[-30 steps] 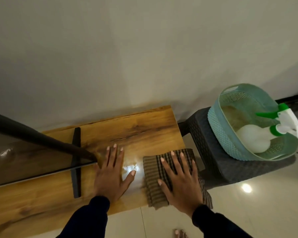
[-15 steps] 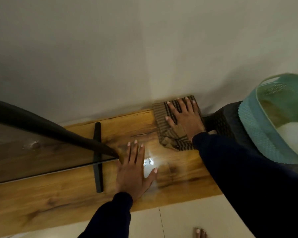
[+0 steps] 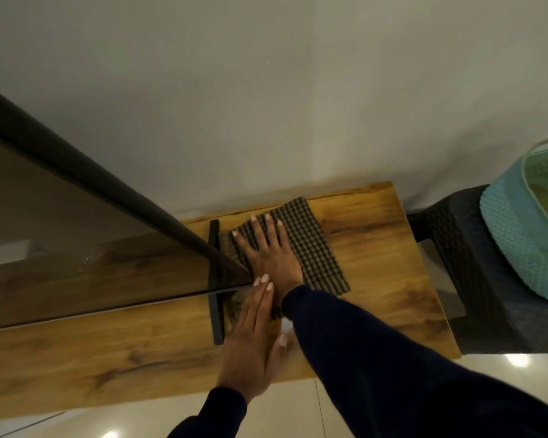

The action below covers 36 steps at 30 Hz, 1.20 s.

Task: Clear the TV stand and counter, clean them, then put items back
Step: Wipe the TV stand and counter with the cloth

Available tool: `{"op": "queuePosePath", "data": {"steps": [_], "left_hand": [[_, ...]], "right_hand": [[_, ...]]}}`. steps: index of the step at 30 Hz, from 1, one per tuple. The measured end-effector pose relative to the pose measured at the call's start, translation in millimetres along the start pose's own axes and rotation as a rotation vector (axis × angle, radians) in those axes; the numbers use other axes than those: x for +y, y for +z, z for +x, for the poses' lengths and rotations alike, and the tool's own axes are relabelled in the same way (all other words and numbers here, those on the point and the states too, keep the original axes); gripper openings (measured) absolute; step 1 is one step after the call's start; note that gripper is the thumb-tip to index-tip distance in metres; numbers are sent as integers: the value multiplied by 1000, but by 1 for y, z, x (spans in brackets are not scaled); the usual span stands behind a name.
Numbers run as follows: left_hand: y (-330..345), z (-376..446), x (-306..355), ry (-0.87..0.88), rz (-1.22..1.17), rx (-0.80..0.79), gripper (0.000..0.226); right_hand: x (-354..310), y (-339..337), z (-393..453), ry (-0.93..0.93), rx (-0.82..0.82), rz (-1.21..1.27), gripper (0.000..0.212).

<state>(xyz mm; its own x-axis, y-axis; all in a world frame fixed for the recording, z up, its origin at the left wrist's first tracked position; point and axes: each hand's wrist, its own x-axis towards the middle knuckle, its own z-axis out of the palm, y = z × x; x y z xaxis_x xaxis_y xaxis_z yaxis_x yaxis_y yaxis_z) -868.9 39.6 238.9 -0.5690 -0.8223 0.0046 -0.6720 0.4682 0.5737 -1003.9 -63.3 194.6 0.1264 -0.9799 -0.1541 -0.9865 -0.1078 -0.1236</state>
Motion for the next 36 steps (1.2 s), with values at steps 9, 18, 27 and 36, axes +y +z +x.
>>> {"op": "queuePosePath", "data": {"steps": [9,18,27,36], "left_hand": [[-3,-12,6,-84,109,-1,53],[0,-9,8,-94,210,94,41],[15,9,14,-19,312,169,27],[10,9,17,-152,97,109,56]], "right_hand": [[-46,29,-122,-81,39,-61,96],[62,-8,-93,-1082,-140,-51,53],[152,-29,-28,-261,-28,7,61],[63,-12,-78,649,67,177,84]]}}
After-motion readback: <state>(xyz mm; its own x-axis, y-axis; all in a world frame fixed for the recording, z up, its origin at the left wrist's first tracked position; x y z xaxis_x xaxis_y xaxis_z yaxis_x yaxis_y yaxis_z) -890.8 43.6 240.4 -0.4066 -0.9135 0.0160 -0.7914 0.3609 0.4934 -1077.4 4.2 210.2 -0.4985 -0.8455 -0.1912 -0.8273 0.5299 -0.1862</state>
